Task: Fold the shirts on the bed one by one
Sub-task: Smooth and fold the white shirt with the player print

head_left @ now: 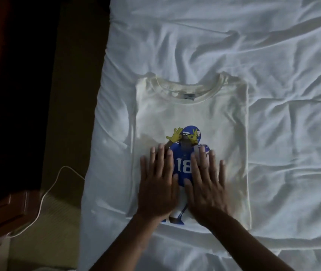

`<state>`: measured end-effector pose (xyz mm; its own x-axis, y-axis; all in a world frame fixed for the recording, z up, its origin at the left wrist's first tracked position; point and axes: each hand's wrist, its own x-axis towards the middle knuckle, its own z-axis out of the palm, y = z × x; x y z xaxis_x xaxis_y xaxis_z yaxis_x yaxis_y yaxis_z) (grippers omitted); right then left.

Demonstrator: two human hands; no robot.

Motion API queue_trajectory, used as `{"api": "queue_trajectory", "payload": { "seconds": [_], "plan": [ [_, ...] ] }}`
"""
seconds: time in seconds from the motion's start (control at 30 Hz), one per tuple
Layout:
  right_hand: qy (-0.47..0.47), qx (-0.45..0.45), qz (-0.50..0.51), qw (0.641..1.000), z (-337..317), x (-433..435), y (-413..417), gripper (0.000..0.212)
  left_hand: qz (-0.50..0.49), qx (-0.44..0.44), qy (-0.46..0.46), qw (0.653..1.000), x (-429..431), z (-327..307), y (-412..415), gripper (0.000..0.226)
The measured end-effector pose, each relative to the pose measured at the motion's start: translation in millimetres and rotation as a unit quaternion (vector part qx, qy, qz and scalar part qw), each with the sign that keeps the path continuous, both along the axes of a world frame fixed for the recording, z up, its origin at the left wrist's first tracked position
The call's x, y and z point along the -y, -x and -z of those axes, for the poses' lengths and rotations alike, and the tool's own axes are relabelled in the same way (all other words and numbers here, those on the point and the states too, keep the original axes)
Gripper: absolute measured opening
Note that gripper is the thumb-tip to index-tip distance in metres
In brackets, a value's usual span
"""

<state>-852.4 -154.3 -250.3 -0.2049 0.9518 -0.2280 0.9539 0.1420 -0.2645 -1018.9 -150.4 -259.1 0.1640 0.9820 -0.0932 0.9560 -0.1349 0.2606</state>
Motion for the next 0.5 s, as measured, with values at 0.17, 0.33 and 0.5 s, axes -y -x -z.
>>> {"api": "queue_trajectory", "payload": {
  "seconds": [0.17,0.33,0.5],
  "plan": [
    [0.037,0.046,0.032,0.998,14,22,-33,0.073,-0.063,-0.036,0.039,0.997,21,14,27,0.068],
    [0.009,-0.044,0.140,0.989,5,5,-40,0.077,-0.183,0.045,0.012,0.982,2,1,43,0.070],
    [-0.021,-0.182,0.348,0.919,-23,-86,-43,0.075,-0.377,0.254,0.093,0.886,-94,-29,48,0.054]
  ]
}}
